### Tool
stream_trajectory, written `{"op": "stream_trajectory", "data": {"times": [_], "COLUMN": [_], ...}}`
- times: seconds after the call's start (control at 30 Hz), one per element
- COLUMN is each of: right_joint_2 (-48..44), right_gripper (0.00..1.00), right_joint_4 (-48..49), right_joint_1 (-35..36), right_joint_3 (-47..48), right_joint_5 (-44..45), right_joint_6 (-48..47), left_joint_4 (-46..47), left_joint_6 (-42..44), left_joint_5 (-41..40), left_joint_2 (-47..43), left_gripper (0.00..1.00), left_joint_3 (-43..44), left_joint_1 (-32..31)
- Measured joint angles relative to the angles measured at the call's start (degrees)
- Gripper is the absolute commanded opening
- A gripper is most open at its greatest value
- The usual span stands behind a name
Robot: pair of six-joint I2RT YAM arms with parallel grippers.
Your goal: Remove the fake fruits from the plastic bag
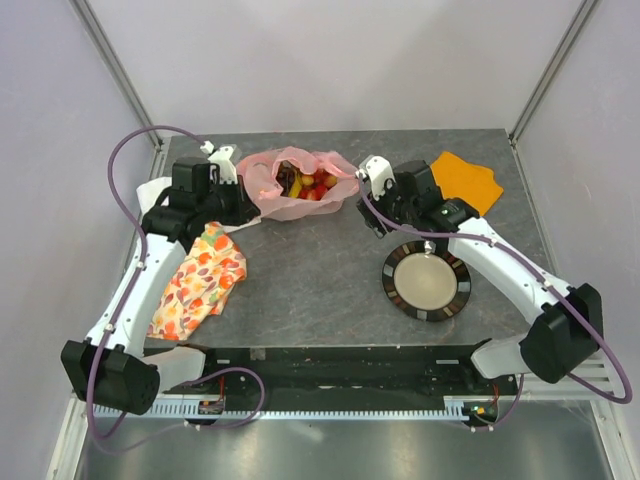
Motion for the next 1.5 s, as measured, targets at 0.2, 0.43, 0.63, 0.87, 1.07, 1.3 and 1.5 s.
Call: {"op": "stream_trajectory", "data": {"times": [0.2, 0.43, 0.63, 0.87, 1.07, 1.3, 1.5], "right_joint_2": [3.63, 6.99, 24.61, 40.33, 30.91, 23.50, 23.28], "right_gripper": [0.69, 0.44, 0.37, 0.36, 0.36, 0.37, 0.45], "right_joint_4": [-5.75, 5.14, 9.18, 0.98, -4.68, -10.71, -13.77], "right_joint_1": [0.07, 4.98, 6.78, 6.51, 6.69, 7.06, 7.10], "right_joint_3": [24.37, 35.82, 34.86, 28.35, 19.32, 15.54, 19.06], "right_joint_5": [-7.08, -13.57, -14.86, -6.73, -4.59, -4.35, -4.35], "right_joint_6": [1.90, 5.49, 6.32, 2.69, -1.51, -2.25, -3.54], "left_joint_4": [0.37, 1.18, 2.62, 3.43, 3.80, 4.04, -0.44], "left_joint_6": [-1.27, -3.54, -10.14, -13.38, -13.53, -13.51, -13.51], "left_joint_5": [0.00, 0.07, 1.84, 3.67, 4.81, 5.03, 4.52], "left_joint_2": [0.17, -0.02, 0.07, 0.57, 0.57, 0.17, -2.54], "left_gripper": [0.02, 0.02, 0.02, 0.02, 0.02, 0.01, 0.02], "left_joint_3": [-0.15, 0.57, 0.94, 0.94, 0.94, 0.22, -4.39], "left_joint_1": [0.04, 0.72, 4.00, 4.70, 4.70, 4.94, 4.96]}}
